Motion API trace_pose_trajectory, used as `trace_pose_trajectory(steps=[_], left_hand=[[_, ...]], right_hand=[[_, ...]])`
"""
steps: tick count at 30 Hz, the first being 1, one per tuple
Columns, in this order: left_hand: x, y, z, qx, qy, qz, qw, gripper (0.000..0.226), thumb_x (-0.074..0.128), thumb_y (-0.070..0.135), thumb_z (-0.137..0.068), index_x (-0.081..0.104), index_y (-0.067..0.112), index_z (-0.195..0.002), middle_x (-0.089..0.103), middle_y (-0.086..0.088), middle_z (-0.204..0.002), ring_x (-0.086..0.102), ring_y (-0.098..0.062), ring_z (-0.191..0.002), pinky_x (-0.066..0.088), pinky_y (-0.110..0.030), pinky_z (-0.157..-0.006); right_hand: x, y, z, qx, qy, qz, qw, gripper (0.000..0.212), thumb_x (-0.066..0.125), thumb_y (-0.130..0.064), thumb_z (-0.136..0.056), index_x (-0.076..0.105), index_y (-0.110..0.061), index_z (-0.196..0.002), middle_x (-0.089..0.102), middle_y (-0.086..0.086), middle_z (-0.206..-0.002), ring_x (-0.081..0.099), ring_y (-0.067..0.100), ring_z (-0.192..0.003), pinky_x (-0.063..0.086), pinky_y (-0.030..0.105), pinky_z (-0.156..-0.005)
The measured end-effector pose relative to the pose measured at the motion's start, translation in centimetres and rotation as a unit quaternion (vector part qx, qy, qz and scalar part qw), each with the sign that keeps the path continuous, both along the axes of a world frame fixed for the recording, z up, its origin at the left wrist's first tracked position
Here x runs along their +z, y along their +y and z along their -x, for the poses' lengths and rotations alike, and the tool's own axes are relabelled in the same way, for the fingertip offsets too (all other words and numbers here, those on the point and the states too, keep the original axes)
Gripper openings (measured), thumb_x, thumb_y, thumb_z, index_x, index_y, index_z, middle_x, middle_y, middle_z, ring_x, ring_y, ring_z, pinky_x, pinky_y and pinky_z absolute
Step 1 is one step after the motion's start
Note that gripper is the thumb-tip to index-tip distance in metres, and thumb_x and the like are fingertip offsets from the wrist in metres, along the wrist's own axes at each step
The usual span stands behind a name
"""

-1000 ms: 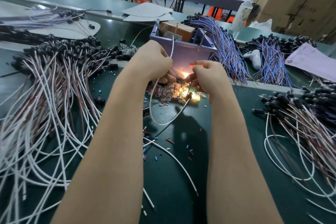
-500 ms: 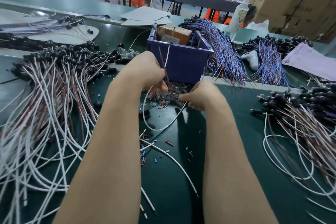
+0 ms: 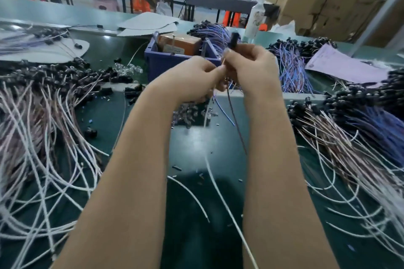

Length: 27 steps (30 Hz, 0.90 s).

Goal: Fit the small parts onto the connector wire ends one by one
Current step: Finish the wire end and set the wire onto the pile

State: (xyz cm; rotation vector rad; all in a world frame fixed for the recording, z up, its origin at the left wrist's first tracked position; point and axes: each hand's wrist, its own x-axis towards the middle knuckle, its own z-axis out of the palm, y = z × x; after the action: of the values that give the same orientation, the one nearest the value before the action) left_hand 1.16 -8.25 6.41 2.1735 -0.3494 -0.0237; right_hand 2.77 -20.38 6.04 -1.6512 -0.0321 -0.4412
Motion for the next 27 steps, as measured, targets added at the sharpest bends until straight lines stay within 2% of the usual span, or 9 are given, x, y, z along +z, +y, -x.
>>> trace_pose_trajectory(steps=[2, 6, 9, 12, 16, 18, 20, 23, 27], left_hand=[[1.5, -3.1, 0.2, -0.052, -0.017, 0.082, 0.995, 0.033, 0.047, 0.024, -0.099, 0.067, -0.002, -0.096, 0.060, -0.002, -0.068, 0.052, -0.013, -0.059, 0.049, -0.024, -0.059], [4.3, -10.8, 0.5, -0.082, -0.005, 0.246, 0.966, 0.023, 0.051, 0.010, -0.096, 0.064, -0.005, -0.085, 0.059, -0.010, -0.066, 0.059, -0.019, -0.057, 0.055, -0.030, -0.059], [5.0, -17.8, 1.6, -0.086, 0.089, 0.405, 0.906, 0.030, 0.047, -0.001, -0.096, 0.052, 0.000, -0.066, 0.052, -0.002, -0.043, 0.049, -0.006, -0.033, 0.045, -0.018, -0.039], [3.7, -23.7, 1.3, -0.023, 0.108, 0.451, 0.886, 0.037, 0.043, -0.001, -0.097, 0.048, 0.006, -0.061, 0.055, -0.003, -0.043, 0.046, -0.005, -0.031, 0.043, -0.017, -0.040], [-1.6, -28.6, 0.2, -0.020, 0.135, 0.288, 0.948, 0.028, 0.048, 0.014, -0.097, 0.061, -0.006, -0.083, 0.066, -0.031, -0.096, 0.067, -0.034, -0.081, 0.056, -0.042, -0.082], [-4.9, -29.1, 0.1, -0.028, 0.098, 0.097, 0.990, 0.034, 0.049, 0.025, -0.097, 0.061, -0.007, -0.097, 0.066, -0.027, -0.102, 0.065, -0.037, -0.095, 0.054, -0.041, -0.083], [-7.1, -28.7, 0.0, -0.024, 0.054, -0.029, 0.998, 0.030, 0.050, 0.027, -0.095, 0.060, -0.001, -0.093, 0.066, -0.020, -0.103, 0.063, -0.034, -0.096, 0.046, -0.031, -0.072], [-8.4, -28.3, -0.5, -0.030, 0.058, -0.066, 0.996, 0.029, 0.049, 0.028, -0.094, 0.060, 0.001, -0.100, 0.065, -0.018, -0.106, 0.061, -0.034, -0.098, 0.043, -0.031, -0.072], [-8.0, -26.6, -0.7, -0.083, 0.083, 0.010, 0.993, 0.030, 0.051, 0.027, -0.093, 0.066, 0.002, -0.085, 0.071, -0.015, -0.087, 0.065, -0.029, -0.081, 0.054, -0.036, -0.077]], right_hand=[[1.4, -1.9, 1.3, -0.016, -0.028, -0.029, 0.999, 0.005, 0.065, -0.016, -0.088, 0.061, -0.017, -0.085, 0.065, 0.002, -0.076, 0.060, 0.014, -0.065, 0.052, 0.029, -0.060], [3.3, -7.4, 4.7, -0.025, 0.022, -0.068, 0.997, 0.036, 0.044, -0.038, -0.100, 0.062, -0.014, -0.080, 0.066, 0.008, -0.072, 0.066, 0.022, -0.064, 0.059, 0.040, -0.065], [4.5, -13.5, 8.1, -0.164, 0.055, 0.124, 0.977, 0.038, 0.035, -0.035, -0.102, 0.062, -0.015, -0.085, 0.069, 0.010, -0.086, 0.068, 0.027, -0.076, 0.058, 0.044, -0.072], [4.7, -19.1, 11.4, -0.266, 0.111, 0.324, 0.901, 0.029, 0.041, -0.026, -0.098, 0.065, -0.011, -0.097, 0.069, 0.013, -0.099, 0.061, 0.029, -0.088, 0.048, 0.035, -0.078], [0.7, -23.1, 11.4, -0.327, 0.219, 0.337, 0.855, 0.021, 0.054, -0.020, -0.093, 0.069, -0.011, -0.104, 0.068, 0.016, -0.108, 0.060, 0.031, -0.102, 0.043, 0.031, -0.078], [-3.0, -23.7, 10.1, -0.309, 0.313, 0.317, 0.840, 0.024, 0.053, -0.018, -0.092, 0.067, -0.007, -0.108, 0.067, 0.016, -0.110, 0.060, 0.032, -0.103, 0.043, 0.031, -0.077], [-6.1, -23.6, 9.1, -0.304, 0.367, 0.298, 0.827, 0.023, 0.055, -0.018, -0.091, 0.065, -0.009, -0.110, 0.067, 0.013, -0.109, 0.061, 0.031, -0.102, 0.047, 0.032, -0.082], [-8.1, -23.5, 8.4, -0.340, 0.360, 0.303, 0.814, 0.021, 0.057, -0.020, -0.089, 0.064, -0.017, -0.109, 0.067, 0.008, -0.107, 0.059, 0.029, -0.102, 0.046, 0.034, -0.086], [-6.4, -22.3, 8.0, -0.385, 0.306, 0.285, 0.823, 0.021, 0.055, -0.027, -0.090, 0.062, -0.023, -0.109, 0.062, 0.005, -0.118, 0.051, 0.031, -0.116, 0.032, 0.044, -0.100]])
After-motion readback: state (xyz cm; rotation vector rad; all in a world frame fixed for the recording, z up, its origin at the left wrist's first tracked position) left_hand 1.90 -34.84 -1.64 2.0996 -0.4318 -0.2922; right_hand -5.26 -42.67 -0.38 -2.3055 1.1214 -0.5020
